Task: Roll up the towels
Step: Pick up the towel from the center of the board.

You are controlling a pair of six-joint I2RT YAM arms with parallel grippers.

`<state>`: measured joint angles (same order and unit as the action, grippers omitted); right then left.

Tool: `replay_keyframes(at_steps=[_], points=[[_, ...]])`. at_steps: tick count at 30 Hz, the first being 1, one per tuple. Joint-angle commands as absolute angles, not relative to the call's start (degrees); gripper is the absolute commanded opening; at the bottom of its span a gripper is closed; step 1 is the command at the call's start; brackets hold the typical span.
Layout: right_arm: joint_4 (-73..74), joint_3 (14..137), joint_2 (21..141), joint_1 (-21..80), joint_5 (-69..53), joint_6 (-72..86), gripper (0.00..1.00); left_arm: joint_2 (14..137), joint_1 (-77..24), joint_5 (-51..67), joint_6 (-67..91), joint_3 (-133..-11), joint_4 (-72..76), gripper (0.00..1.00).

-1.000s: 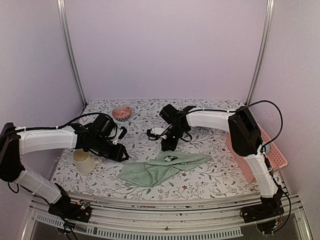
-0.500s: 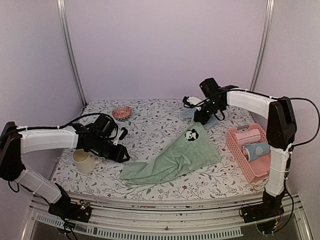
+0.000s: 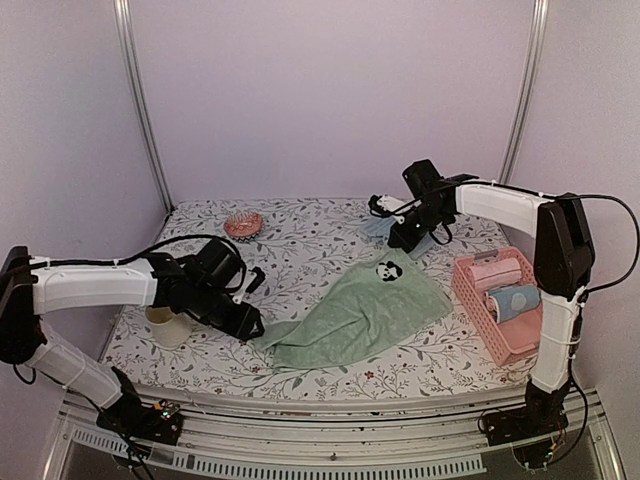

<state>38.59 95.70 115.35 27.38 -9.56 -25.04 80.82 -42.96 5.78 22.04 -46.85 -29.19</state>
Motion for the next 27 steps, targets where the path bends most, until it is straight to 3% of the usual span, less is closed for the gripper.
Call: replay_keyframes(at_steps=[1, 8, 19, 27], points=[[38.7, 95.3, 115.7, 27.4, -10.8, -24.5, 0.02, 75.1, -48.7, 0.6, 23.5, -46.6, -32.4, 0.52], [38.8, 95.2, 115.5, 27.3, -11.3, -24.5, 0.02, 71.0, -54.2, 1.0, 21.5, -48.6, -33.4, 0.48], [39.1, 94.7, 114.9, 27.4, -10.9, -24.7, 0.02, 84.7, -60.7, -2.1, 18.2, -54.4, -39.4, 0.30], [39.2, 94.1, 114.0, 27.4, -10.8, -24.7, 0.02, 88.6, -62.2, -9.3, 18.4, -57.3, -43.8, 0.24]])
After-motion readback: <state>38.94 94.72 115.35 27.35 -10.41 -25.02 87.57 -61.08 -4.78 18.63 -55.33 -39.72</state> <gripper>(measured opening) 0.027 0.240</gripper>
